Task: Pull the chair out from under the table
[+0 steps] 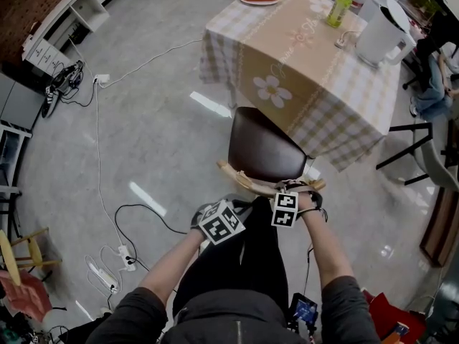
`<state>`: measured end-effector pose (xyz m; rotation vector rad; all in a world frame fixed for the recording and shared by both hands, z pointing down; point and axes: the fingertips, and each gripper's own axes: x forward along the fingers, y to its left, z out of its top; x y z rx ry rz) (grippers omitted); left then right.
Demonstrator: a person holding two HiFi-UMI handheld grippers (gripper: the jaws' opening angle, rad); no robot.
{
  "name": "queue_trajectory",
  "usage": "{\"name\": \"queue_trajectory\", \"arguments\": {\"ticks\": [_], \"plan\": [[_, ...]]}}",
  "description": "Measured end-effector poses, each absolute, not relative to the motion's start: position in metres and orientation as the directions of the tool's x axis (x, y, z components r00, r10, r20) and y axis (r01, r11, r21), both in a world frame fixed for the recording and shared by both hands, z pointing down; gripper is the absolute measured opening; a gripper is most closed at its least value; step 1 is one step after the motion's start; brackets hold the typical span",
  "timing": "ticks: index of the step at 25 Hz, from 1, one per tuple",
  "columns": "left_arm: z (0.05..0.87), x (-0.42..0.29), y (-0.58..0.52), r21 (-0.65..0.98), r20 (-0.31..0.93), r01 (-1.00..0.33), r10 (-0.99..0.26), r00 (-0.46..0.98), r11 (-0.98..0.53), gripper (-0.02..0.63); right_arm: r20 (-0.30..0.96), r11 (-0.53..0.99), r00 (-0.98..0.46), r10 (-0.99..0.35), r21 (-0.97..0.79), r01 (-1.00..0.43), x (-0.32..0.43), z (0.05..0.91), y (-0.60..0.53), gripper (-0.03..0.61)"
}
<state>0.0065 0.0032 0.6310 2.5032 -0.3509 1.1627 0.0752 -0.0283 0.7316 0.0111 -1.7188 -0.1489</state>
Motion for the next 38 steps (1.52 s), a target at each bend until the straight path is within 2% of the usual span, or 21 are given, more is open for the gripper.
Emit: {"name": "queue_trajectory", "arguments": {"ticks": [28,38], "plan": [[0.637,-0.03,0.056,0.221,0.772,-0.311,-0.029,0.636,-0.925,0.012,0.987,0.993,-0.133,-0.089,0.099,0.063,0.054,0.73,0.007,0.103],[0.635,-0.023,0.044,0.218,0.76,-0.334,-0.055,0.647,-0.917,0.012,0.988,0.994,-0.132,-0.08,0.089,0.063,0.056,0.73,0.007,0.103]]}}
